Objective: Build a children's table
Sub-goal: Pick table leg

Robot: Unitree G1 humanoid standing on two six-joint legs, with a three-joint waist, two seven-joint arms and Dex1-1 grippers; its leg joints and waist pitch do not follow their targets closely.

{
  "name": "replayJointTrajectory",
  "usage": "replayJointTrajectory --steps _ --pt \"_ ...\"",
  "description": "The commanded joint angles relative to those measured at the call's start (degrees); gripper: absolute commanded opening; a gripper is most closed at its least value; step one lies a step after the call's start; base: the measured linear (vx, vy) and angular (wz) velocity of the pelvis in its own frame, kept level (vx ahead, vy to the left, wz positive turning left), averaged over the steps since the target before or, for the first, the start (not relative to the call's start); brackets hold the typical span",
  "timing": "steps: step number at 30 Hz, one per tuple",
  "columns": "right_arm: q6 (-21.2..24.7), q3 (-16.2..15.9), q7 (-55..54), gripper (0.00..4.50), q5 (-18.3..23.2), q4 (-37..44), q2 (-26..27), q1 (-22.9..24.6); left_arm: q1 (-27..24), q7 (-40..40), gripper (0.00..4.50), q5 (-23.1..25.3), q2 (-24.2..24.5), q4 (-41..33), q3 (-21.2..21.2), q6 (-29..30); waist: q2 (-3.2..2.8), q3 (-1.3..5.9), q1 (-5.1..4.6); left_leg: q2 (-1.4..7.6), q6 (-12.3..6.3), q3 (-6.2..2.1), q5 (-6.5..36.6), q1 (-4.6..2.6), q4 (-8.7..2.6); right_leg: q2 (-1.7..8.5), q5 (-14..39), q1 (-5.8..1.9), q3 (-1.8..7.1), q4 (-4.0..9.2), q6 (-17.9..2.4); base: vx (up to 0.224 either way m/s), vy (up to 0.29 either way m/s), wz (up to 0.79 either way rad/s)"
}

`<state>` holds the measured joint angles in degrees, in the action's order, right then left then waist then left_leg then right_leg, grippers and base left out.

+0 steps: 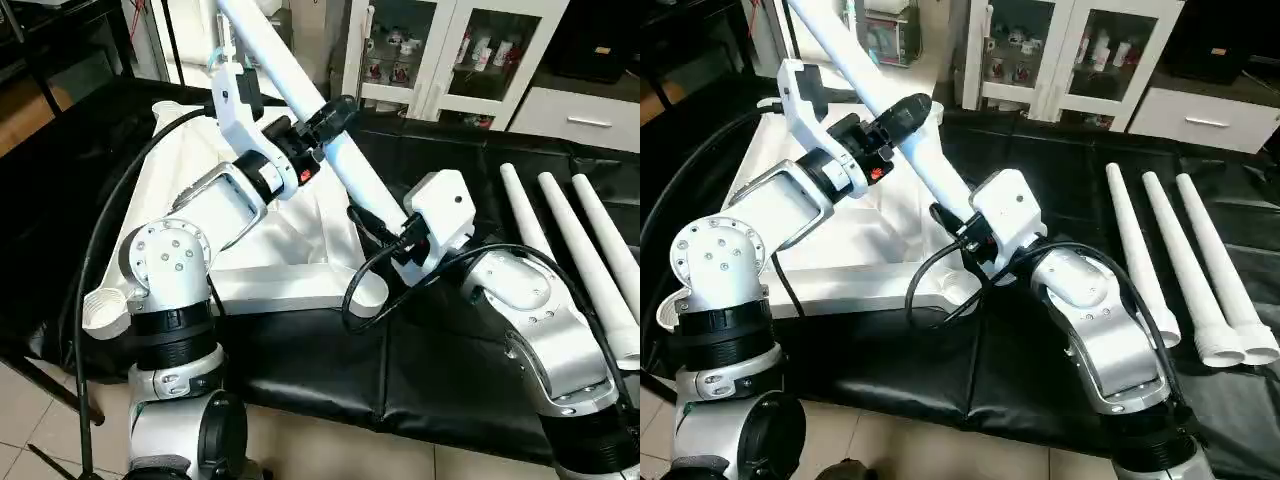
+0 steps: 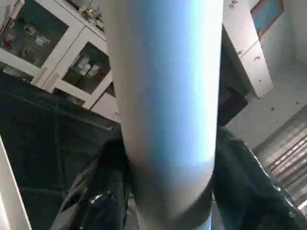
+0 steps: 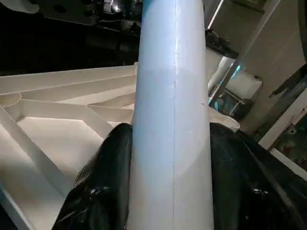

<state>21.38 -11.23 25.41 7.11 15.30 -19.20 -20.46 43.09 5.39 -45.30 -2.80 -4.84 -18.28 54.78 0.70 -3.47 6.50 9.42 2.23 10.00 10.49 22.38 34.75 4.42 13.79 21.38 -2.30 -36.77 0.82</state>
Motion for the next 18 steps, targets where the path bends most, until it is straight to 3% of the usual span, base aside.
replayJointTrajectory --steps 1,7,8,13,16,18 --pt "-1.34 0.45 -0.20 1.81 -0.13 -0.71 0.20 -1.32 -0.15 -0.65 2.12 -1.07 -0.33 -0.13 0.56 0.88 -0.90 4.16 -0.01 3.12 0.97 -1.60 5.87 -1.45 -3.77 3.50 -10.15 -2.66 2.27 3.69 -12.75 0.000 0.000 0.00" --pt "-1.96 0.36 -0.19 1.81 -0.60 -0.86 0.60 -1.00 0.29 -0.81 1.83 -1.09 0.11 0.54 0.29 0.86 -1.21 4.14 0.03 3.02 0.77 -1.62 6.12 -1.32 -3.76 3.46 -9.01 -2.69 2.28 3.76 -12.61 0.000 0.000 0.00" --pt "-2.00 0.37 -0.15 2.37 -0.69 -0.87 0.63 -0.92 0.42 -0.87 1.81 -1.11 0.22 0.73 0.20 0.79 -1.22 4.17 0.01 3.02 0.76 -1.63 6.31 -1.35 -3.77 3.45 -8.64 -2.71 2.27 3.76 -12.59 0.000 0.000 0.00" --pt "-2.31 0.70 0.46 2.84 -0.05 -1.03 0.85 -0.70 0.79 -1.29 1.79 -0.21 0.61 1.55 0.36 -0.33 -1.35 4.24 0.08 2.98 0.34 -1.61 5.90 -1.34 -3.70 3.44 -8.80 -2.65 2.27 3.74 -12.37 0.000 0.000 0.00" --pt "-1.06 3.45 1.76 3.03 5.72 0.23 3.08 -0.45 1.08 -1.51 1.78 0.37 0.96 1.80 0.34 -1.04 -1.38 4.29 0.08 3.07 -0.43 -1.61 6.28 -1.30 -3.70 3.61 -8.92 -2.61 2.31 3.65 -12.88 0.000 0.000 0.00" --pt "2.27 7.67 3.79 3.22 15.24 3.05 5.35 -0.15 1.39 -1.40 1.78 0.84 1.63 2.20 0.43 -1.58 -1.41 4.28 0.11 3.11 -0.95 -1.65 6.18 -1.30 -3.72 3.59 -9.09 -2.61 2.27 3.67 -12.96 0.000 0.000 0.00"
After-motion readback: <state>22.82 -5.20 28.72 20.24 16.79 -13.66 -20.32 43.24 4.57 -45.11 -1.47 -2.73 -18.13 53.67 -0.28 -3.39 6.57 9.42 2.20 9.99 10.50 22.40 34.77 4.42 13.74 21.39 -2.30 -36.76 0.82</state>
